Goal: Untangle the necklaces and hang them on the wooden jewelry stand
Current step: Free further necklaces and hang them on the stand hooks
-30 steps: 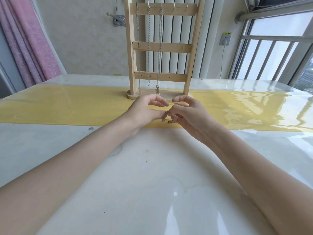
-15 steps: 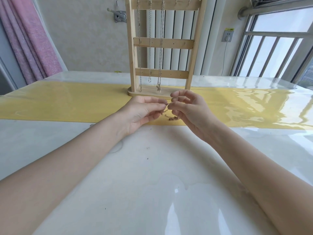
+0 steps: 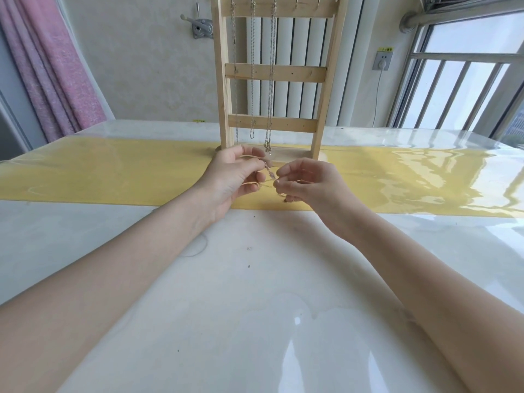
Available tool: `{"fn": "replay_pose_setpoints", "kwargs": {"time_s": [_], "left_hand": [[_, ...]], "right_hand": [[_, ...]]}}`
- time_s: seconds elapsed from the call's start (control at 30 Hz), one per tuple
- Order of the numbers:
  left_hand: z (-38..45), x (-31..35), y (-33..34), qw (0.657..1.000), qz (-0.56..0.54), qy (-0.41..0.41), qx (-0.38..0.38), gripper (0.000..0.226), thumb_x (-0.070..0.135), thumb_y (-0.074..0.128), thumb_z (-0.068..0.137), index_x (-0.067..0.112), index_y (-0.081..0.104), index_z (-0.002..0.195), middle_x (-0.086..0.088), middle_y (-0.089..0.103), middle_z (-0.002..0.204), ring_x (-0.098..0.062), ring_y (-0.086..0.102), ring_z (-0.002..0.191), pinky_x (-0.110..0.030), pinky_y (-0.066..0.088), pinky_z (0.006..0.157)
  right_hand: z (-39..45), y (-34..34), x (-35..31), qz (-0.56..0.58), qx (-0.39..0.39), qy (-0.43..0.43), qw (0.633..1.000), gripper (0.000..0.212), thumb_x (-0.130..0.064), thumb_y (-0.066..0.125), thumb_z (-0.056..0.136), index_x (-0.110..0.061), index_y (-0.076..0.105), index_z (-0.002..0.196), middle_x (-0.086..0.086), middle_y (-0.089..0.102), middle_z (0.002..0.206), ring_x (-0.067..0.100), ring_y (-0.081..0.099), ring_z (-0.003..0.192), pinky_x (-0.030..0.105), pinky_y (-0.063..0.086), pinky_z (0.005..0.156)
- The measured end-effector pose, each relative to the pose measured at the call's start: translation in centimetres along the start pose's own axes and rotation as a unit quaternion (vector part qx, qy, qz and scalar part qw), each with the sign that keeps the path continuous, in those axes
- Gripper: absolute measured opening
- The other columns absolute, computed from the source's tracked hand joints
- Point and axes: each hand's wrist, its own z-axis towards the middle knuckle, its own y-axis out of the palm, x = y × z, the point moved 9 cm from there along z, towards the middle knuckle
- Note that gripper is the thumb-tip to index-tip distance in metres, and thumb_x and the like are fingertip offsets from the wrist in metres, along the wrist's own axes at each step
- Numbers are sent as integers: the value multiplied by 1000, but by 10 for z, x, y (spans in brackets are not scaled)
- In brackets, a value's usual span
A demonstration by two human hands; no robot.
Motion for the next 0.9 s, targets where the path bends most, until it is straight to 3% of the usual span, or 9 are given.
{"fn": "replay_pose_setpoints", "kwargs": {"time_s": [0.2,0.37,0.57,0.77,0.9], "left_hand": [[4,-2,-17,997,-2,-5,71,17,0,51,90,17,54,85,2,61,75,-3,48,42,-14,40,43],[4,-10,-4,995,94,-24,-4,13,3,58,89,14,62,85,4,52,67,-3,48,52,-13,41,50],[3,-10,2,966,254,18,-36,13,9,64,86,21,68,83,7,58,76,-10,47,69,-16,41,62],[3,-9,5,966,253,38,-32,11,17,68,85,25,69,78,-3,70,98,-13,54,82,-19,42,68],[6,-6,2,965,256,54,-22,14,20,68,85,29,71,76,-2,62,91,-12,48,89,-27,38,78]], "right_hand": [[1,-11,5,21,54,19,998,18,11,57,86,-7,59,86,5,59,74,15,56,64,17,48,57],[1,-17,2,103,64,15,992,17,10,54,88,-6,60,87,5,59,75,11,54,64,17,44,60],[1,-23,-4,79,96,-17,992,20,8,55,88,-10,61,83,3,59,77,14,53,71,18,44,64],[0,-24,-11,35,118,-52,991,24,9,55,88,-14,61,80,-2,61,74,11,55,68,18,45,64],[-1,-26,-15,22,125,-75,989,27,10,54,88,-15,60,78,-2,60,75,10,55,68,17,45,63]]}}
